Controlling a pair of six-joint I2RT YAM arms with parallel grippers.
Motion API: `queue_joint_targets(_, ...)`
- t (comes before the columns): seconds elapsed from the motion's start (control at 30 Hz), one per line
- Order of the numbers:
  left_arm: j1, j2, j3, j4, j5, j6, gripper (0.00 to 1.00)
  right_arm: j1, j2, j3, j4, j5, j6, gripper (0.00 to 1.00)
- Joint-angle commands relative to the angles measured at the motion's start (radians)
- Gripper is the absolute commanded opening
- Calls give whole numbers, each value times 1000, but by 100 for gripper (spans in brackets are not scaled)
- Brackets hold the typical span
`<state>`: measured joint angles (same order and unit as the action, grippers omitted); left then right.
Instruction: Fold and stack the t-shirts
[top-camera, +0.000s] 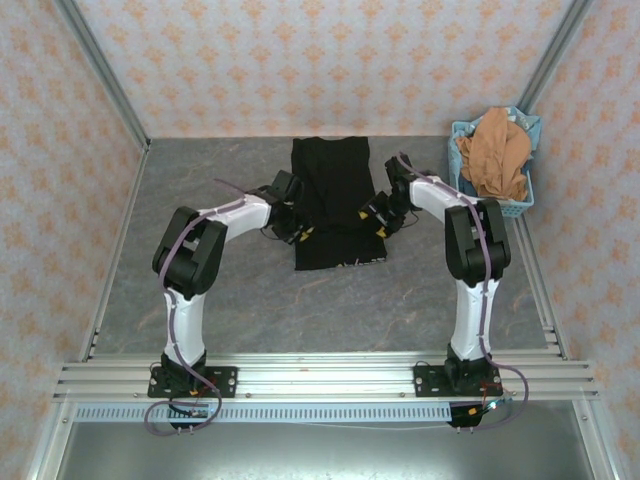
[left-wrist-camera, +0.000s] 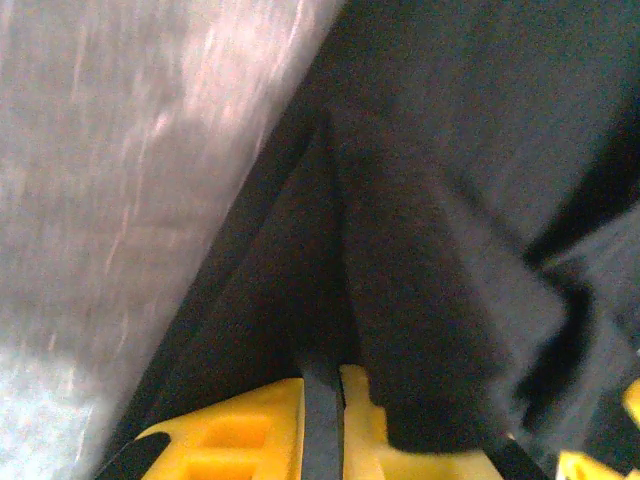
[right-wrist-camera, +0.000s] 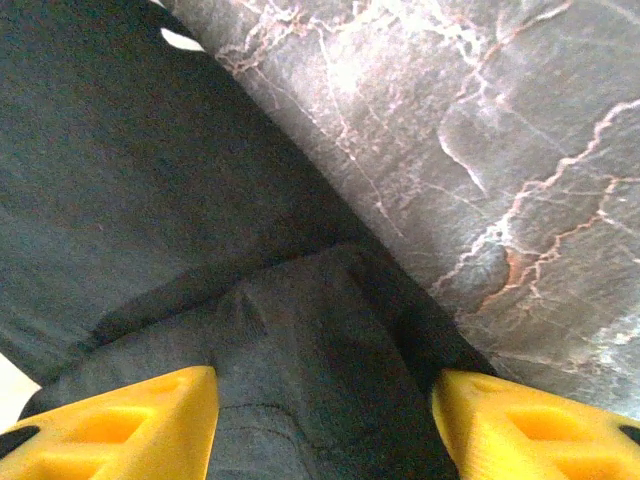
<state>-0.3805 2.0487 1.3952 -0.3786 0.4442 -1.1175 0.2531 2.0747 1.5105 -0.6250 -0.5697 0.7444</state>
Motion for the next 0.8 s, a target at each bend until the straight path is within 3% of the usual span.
queue_joint_targets(0.0,27,44,100,-35,-9,46,16,-11,31,78,-5,2,14,58)
queue_joint_targets(0.47,111,220,458,-234,-17,126,16,-48,215,337,-14,-9,117,54)
queue_joint_targets(0.63,104,72,336,-233,-69,132,24,-52,169,408,-113,45,22,58)
queue_joint_targets(0.77,68,-95,95,-215,-48,94,38,-49,1,248,-158,120,-45,61)
